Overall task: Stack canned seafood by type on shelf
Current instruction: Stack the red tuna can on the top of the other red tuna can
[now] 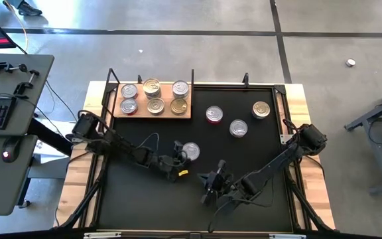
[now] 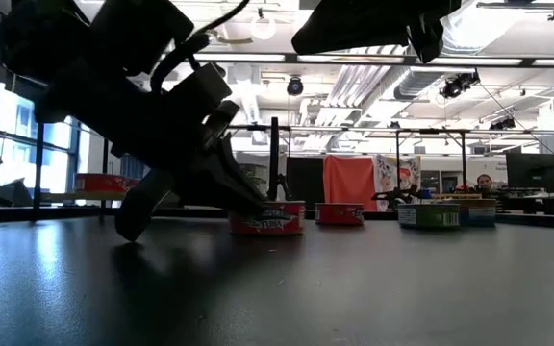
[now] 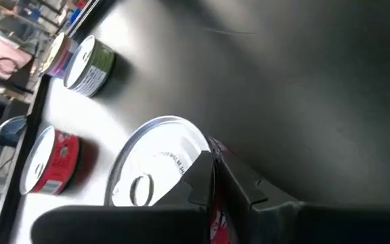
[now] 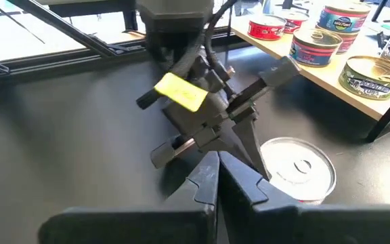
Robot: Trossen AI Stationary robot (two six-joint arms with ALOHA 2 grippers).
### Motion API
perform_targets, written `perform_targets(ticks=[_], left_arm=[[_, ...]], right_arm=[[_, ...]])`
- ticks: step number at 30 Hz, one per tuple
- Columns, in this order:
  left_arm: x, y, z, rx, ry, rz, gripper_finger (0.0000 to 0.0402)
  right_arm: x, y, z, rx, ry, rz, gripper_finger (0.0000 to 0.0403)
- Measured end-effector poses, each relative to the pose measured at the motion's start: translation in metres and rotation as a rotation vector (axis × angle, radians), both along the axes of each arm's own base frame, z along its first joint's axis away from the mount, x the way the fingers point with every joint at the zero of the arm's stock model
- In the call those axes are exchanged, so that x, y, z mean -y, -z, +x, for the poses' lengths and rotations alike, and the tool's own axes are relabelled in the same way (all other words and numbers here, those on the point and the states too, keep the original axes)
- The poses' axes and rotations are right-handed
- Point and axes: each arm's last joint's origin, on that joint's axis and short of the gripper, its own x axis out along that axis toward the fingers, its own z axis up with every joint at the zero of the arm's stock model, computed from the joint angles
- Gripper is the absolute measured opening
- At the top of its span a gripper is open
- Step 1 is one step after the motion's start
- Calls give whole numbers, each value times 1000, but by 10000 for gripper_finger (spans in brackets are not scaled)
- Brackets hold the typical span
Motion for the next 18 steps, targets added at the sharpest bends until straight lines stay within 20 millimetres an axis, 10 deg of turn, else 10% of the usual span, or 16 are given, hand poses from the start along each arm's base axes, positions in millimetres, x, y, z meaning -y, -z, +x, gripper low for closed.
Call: perform_targets(ticks=[18], left_arm=[[56, -52, -53, 68, -51, 184, 0]], right_arm=[[0, 0, 0, -3, -7, 5, 0]])
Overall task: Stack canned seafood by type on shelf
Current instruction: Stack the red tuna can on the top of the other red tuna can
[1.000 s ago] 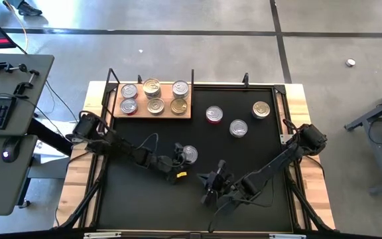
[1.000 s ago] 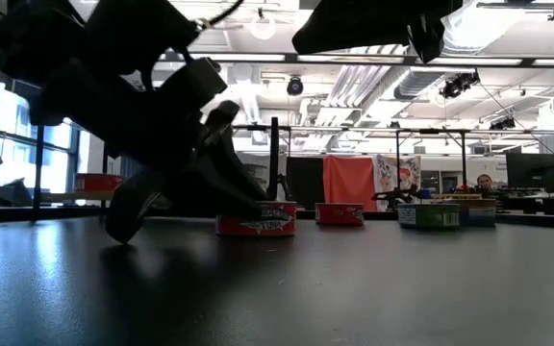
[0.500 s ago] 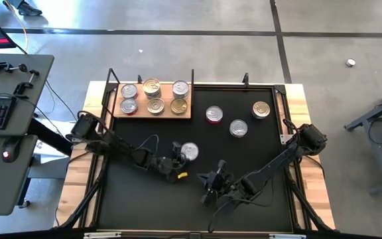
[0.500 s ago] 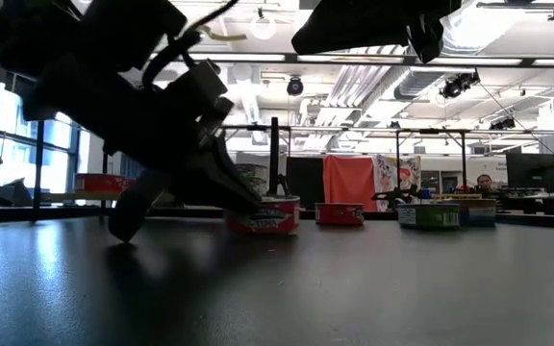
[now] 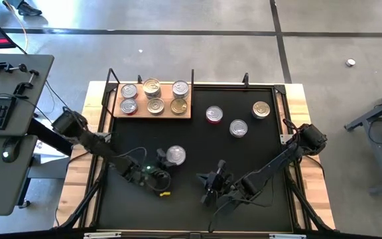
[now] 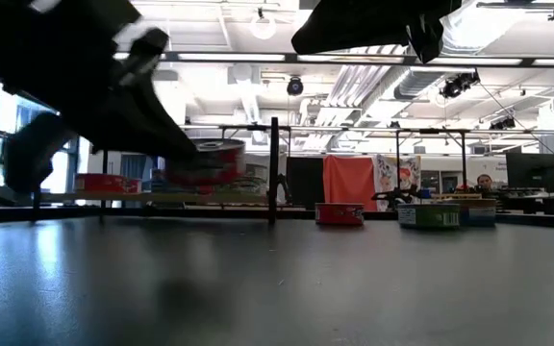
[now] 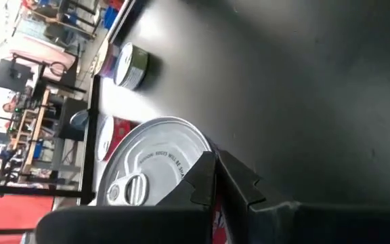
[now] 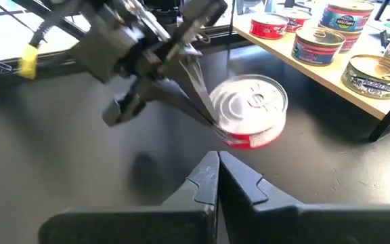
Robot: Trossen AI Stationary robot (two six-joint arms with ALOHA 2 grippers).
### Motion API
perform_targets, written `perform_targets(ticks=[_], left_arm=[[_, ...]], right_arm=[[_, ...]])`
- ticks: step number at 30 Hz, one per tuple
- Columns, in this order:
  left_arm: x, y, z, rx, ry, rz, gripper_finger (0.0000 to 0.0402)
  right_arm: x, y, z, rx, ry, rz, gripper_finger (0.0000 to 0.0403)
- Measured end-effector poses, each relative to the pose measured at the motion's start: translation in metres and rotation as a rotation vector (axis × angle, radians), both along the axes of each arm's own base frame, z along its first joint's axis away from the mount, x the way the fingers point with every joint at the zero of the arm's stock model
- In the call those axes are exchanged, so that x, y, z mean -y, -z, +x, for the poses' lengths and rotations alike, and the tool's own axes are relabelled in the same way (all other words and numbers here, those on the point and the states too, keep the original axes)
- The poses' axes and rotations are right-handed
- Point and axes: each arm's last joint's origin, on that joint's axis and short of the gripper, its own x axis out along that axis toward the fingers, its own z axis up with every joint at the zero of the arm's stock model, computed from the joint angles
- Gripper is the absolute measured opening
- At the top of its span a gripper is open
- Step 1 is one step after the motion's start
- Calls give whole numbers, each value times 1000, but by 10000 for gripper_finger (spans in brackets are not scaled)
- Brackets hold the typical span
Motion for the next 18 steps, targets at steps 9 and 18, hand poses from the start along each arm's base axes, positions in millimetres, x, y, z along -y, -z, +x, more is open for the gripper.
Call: perform_targets(ticks=[9, 18], left_arm=[[6, -34, -26, 92, -52, 33, 0], [-19, -66, -52, 145, -205, 55, 0]], right_arm=[[0, 0, 0, -1, 0, -1, 0], [0, 1, 0, -4, -2, -1, 0]])
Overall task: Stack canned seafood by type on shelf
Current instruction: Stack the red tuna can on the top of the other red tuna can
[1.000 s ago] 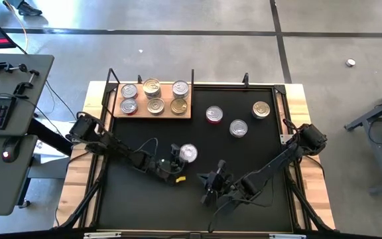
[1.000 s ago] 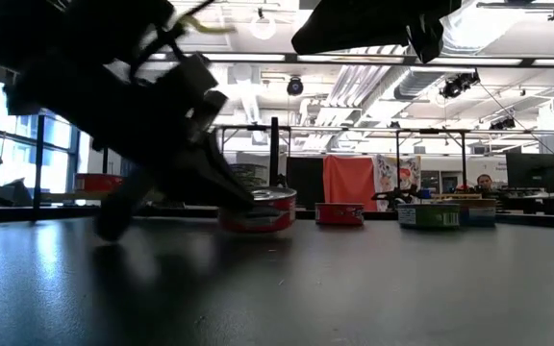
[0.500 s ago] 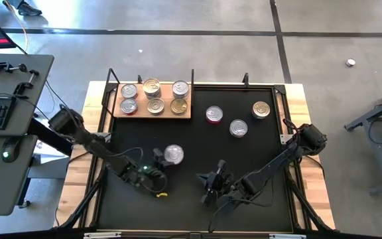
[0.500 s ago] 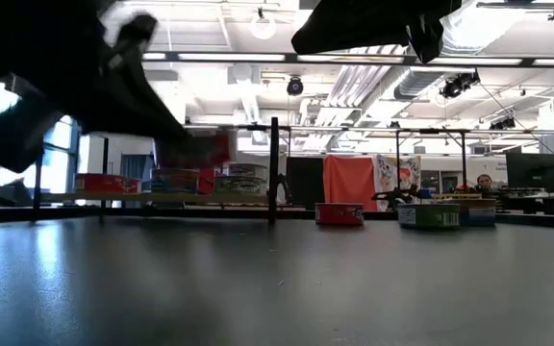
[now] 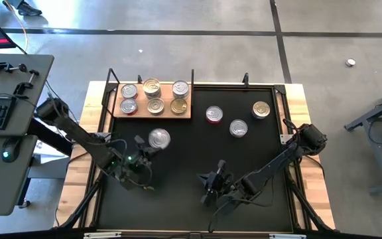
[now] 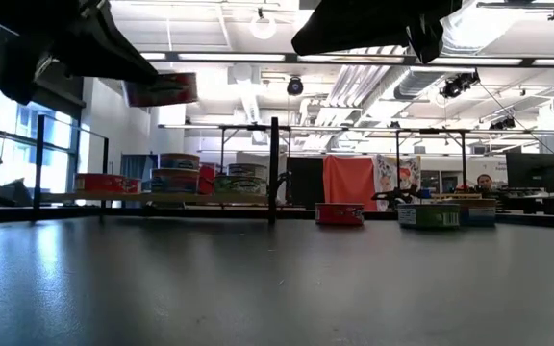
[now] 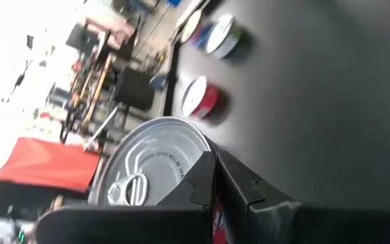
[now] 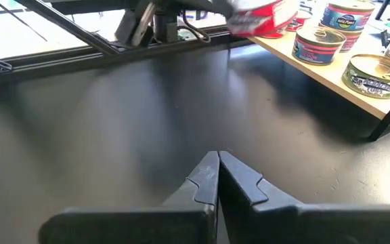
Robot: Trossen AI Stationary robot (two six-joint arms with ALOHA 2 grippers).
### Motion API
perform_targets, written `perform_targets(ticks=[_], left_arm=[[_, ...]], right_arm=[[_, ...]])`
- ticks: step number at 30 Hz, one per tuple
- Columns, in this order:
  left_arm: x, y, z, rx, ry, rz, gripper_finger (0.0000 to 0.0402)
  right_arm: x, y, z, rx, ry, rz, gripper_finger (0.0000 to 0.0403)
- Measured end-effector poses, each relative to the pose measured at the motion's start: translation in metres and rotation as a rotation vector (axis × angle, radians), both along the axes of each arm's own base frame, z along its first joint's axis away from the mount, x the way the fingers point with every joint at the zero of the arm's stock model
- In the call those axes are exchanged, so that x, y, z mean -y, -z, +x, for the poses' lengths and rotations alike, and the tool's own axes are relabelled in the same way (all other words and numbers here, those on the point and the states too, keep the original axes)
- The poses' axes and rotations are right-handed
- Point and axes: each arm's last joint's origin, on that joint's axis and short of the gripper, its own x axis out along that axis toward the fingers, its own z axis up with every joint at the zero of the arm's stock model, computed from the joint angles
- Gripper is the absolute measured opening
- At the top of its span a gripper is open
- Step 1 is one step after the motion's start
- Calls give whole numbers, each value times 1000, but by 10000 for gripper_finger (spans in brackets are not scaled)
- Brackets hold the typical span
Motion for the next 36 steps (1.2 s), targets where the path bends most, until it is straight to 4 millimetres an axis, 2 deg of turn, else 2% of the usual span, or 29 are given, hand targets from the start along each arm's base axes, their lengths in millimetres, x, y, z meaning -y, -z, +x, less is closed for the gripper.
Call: perform_targets(ticks=[6, 13, 19, 27, 31, 36], left_arm=[[-39, -19, -11, -5, -138, -14, 0], [-99, -34, -17, -33, -341, -94, 0], [-147, -37, -25, -42, -565, -149, 0], [-200, -31, -38, -91, -772, -254, 0], [-222, -32, -45, -96, -819, -273, 0], [-243, -37, -51, -1, -823, -342, 0]], right_arm=[[0, 0, 0, -6, -2, -6, 0], [0, 0, 0, -6, -1, -4, 0], [0, 1, 0, -5, -1, -4, 0], [0, 0, 0, -8, -3, -9, 0], [0, 0, 0, -8, -3, -10, 0], [0, 0, 0, -8, -3, -10, 0]])
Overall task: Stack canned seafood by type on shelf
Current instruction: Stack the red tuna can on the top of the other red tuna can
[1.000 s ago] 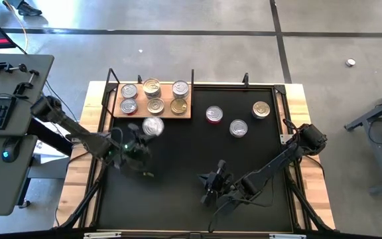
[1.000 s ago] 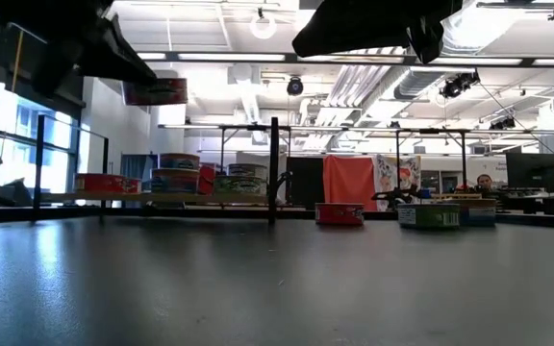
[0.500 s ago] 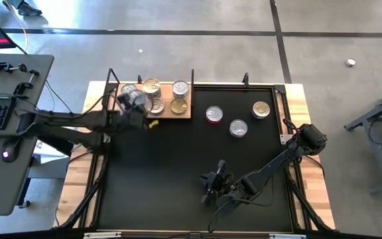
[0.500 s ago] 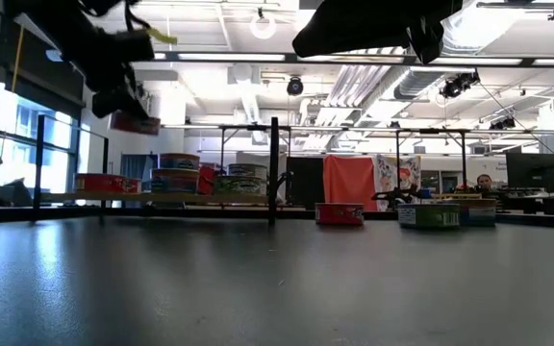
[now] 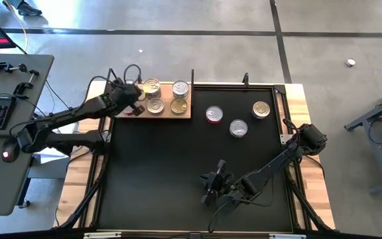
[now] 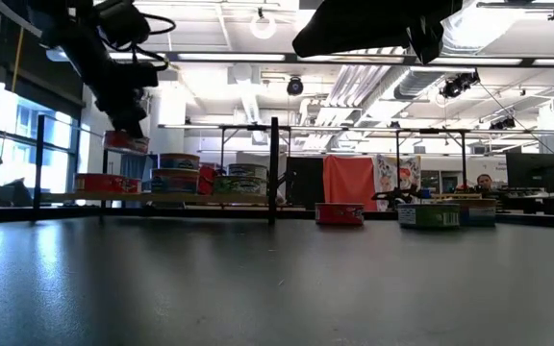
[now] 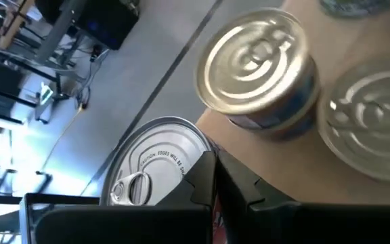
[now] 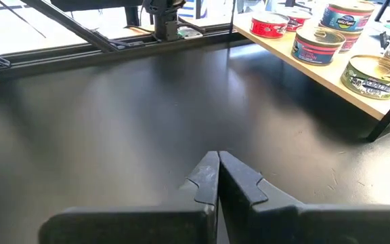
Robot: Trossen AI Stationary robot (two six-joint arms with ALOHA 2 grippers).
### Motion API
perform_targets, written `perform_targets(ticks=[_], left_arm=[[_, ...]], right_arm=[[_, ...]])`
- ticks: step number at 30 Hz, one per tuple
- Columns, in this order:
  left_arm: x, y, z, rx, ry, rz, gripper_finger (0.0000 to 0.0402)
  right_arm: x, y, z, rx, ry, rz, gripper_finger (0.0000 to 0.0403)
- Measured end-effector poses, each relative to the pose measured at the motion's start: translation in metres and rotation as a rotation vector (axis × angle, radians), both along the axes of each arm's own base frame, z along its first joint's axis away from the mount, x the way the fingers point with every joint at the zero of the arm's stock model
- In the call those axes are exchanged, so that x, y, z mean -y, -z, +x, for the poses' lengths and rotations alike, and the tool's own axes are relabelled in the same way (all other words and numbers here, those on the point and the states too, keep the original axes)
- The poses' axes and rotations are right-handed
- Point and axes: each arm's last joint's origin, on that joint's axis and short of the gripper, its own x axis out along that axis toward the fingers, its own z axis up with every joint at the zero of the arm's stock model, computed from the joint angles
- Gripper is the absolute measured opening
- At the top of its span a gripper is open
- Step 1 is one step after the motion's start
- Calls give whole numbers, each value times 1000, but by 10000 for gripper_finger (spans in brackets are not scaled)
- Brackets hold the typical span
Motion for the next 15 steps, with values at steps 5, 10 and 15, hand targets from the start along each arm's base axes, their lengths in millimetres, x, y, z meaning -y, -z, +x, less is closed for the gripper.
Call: perform_targets(ticks=[5, 10, 15], left_arm=[[-16, 3, -9, 79, -29, -3, 0], [-27, 13, -16, 102, -38, -54, 0], [-38, 21, -16, 104, -54, -86, 0]], right_arm=[[0, 0, 0, 0, 0, 0, 0], [0, 0, 0, 0, 0, 0, 0], [0, 0, 0, 0, 0, 0, 0]])
